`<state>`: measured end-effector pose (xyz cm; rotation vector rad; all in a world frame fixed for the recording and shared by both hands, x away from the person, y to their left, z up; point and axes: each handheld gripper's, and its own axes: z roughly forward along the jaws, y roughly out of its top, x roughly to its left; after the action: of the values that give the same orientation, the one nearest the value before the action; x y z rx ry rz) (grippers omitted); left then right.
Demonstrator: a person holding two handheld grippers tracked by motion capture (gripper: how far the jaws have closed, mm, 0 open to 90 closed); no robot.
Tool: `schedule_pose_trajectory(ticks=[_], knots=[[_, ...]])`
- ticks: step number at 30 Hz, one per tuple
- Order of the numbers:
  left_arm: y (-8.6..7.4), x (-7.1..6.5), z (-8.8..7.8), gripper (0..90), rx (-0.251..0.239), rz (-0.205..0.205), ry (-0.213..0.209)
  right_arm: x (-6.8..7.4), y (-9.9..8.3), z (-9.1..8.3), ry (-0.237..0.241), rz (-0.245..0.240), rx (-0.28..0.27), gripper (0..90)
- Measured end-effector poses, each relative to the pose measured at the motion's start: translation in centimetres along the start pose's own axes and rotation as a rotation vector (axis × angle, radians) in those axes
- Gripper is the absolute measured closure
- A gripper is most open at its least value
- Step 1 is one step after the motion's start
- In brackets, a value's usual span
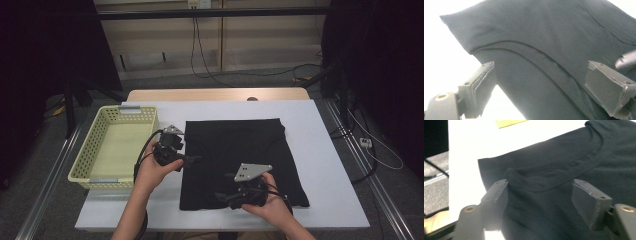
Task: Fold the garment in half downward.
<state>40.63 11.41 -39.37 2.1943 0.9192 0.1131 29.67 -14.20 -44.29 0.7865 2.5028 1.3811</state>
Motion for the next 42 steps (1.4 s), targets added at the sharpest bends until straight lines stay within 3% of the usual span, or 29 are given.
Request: schedule_pose_trajectory(ticks=[1, 4, 7, 10, 16, 21, 24, 27, 29, 30, 37, 40, 42], knots=[[0.0, -0.1, 0.0, 11.5, -0.006, 0.002, -0.002, 0.2, 0.0, 0.0, 0.019, -0.007, -0.001, 41.9], [0.0, -0.4, 0.3, 11.5, 0.001, 0.007, 0.001, 1.0, 0.2, 0.5, 0.060, -0.032, -0.002, 47.9], [-0.1, -0.7, 0.4, 11.5, 0.006, 0.014, 0.002, 2.0, 0.5, 1.6, 0.080, -0.088, 0.041, 47.9], [-0.2, -0.7, 0.2, 11.5, 0.005, 0.006, 0.002, 2.5, 0.8, 2.6, 0.098, -0.103, 0.055, 47.9], [-0.3, -0.5, 0.3, 11.5, 0.002, 0.008, 0.005, 3.2, 0.6, 3.9, 0.105, -0.149, 0.118, 42.6], [-0.3, -0.2, 0.3, 11.5, 0.008, 0.002, 0.001, 3.4, 0.5, 4.1, 0.073, -0.183, 0.124, 42.1], [-0.3, -0.6, 0.3, 11.5, 0.011, 0.006, 0.019, 3.7, 0.3, 4.2, 0.055, -0.202, 0.117, 41.1], [-0.2, -0.6, 0.2, 11.5, 0.010, 0.006, 0.021, 3.7, 0.3, 4.2, 0.053, -0.195, 0.119, 41.1], [-0.2, -0.7, 0.2, 11.5, 0.008, 0.002, 0.025, 3.4, 0.4, 4.3, 0.051, -0.181, 0.118, 46.6], [-0.2, -0.6, 0.2, 11.5, 0.010, 0.003, 0.007, 3.4, 0.4, 4.3, 0.047, -0.175, 0.117, 48.1], [-0.1, -0.3, 0.1, 11.5, -0.002, -0.005, 0.016, 3.1, 0.5, 4.4, 0.018, -0.153, 0.112, 59.3], [-0.3, -0.1, 0.1, 11.5, 0.005, -0.006, 0.026, 2.9, 0.6, 4.5, 0.009, -0.144, 0.112, 66.5], [-0.4, 0.1, 0.3, 11.5, 0.017, -0.008, 0.041, 2.6, 0.6, 4.6, 0.000, -0.127, 0.110, 76.7]])
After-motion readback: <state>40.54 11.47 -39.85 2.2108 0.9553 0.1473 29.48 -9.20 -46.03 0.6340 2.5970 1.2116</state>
